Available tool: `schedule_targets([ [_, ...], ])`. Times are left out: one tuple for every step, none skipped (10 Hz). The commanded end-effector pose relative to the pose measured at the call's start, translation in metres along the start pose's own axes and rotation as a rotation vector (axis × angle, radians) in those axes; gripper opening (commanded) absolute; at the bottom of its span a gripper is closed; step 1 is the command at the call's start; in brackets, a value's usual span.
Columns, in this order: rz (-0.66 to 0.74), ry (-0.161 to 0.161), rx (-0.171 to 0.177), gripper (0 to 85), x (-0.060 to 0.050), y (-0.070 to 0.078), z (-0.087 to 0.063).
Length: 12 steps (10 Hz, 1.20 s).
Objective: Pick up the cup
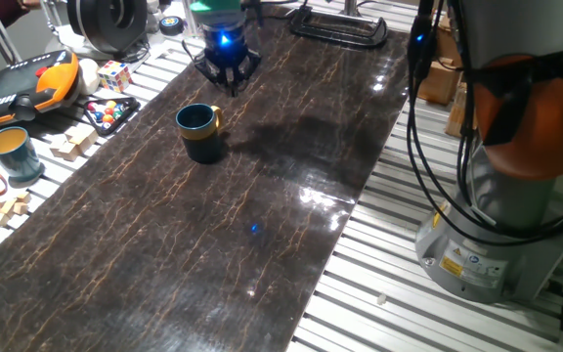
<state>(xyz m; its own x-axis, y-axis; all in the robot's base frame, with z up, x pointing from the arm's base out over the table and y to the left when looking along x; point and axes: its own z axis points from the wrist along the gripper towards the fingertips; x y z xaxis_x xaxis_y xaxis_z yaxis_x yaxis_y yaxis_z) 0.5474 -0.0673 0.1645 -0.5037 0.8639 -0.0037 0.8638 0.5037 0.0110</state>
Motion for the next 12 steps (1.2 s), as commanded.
schedule_targets([
  [0.119, 0.036, 0.008, 0.7, 0.000, 0.000, 0.000],
  [0.122, 0.047, 0.020, 0.7, 0.000, 0.000, 0.000],
  [0.120, 0.044, 0.031, 0.7, 0.000, 0.000, 0.000],
  [0.125, 0.023, 0.044, 0.7, 0.000, 0.000, 0.000],
  [0.124, 0.000, 0.047, 0.7, 0.000, 0.000, 0.000],
  [0.121, -0.003, 0.036, 0.7, 0.000, 0.000, 0.000],
  [0.136, 0.014, 0.023, 0.7, 0.000, 0.000, 0.000],
  [0.185, 0.035, 0.018, 0.7, 0.000, 0.000, 0.000],
  [0.214, 0.044, 0.026, 0.7, 0.000, 0.000, 0.000],
  [0.241, 0.059, 0.030, 0.7, -0.002, 0.001, 0.000],
  [0.261, 0.060, 0.030, 0.7, -0.010, 0.004, 0.000],
  [0.268, 0.046, 0.026, 0.7, -0.017, 0.008, 0.004],
])
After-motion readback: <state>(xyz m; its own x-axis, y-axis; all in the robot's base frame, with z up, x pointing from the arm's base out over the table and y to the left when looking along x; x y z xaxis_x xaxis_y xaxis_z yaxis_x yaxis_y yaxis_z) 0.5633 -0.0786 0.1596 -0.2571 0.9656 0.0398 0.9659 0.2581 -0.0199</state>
